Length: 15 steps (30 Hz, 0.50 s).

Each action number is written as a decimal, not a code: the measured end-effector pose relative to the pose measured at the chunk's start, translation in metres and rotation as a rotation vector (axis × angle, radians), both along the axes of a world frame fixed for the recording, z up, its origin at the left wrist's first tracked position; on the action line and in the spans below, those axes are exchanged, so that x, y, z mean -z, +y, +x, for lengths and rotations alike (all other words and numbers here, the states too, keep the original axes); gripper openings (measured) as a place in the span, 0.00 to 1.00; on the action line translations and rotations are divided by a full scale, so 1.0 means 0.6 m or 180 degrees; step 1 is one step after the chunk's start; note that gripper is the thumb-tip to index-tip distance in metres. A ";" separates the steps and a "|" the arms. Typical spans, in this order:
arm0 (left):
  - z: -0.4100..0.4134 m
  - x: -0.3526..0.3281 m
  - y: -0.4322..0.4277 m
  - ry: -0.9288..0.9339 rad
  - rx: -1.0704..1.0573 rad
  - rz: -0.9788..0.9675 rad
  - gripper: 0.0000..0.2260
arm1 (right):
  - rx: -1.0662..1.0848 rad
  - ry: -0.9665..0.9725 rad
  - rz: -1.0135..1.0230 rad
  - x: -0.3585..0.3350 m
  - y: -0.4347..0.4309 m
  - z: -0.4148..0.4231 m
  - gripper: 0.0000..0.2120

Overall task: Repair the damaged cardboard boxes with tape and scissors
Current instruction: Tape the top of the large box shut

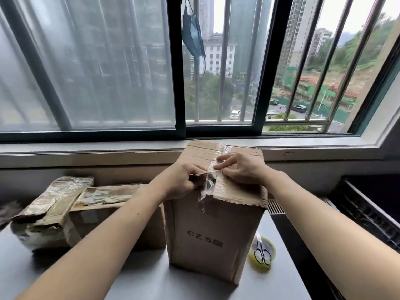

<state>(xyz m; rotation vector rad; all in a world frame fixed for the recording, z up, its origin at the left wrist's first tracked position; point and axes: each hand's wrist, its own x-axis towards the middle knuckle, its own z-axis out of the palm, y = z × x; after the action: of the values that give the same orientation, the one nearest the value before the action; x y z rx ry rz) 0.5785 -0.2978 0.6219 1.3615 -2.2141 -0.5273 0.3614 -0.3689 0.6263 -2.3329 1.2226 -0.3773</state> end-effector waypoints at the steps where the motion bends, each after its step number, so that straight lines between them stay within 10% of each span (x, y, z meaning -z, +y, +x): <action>1: -0.002 0.000 -0.001 -0.0029 -0.0028 0.0051 0.11 | -0.0031 -0.0028 0.0003 0.000 -0.001 -0.003 0.15; 15: 0.007 -0.010 0.005 0.0523 -0.0264 0.0415 0.14 | -0.0242 -0.0357 -0.0174 0.025 -0.007 0.029 0.08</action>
<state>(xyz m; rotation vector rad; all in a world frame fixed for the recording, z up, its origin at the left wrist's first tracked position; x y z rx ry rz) 0.5827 -0.2950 0.6281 1.4146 -2.0130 -0.7369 0.3789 -0.3733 0.6116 -2.3619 1.0802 -0.5138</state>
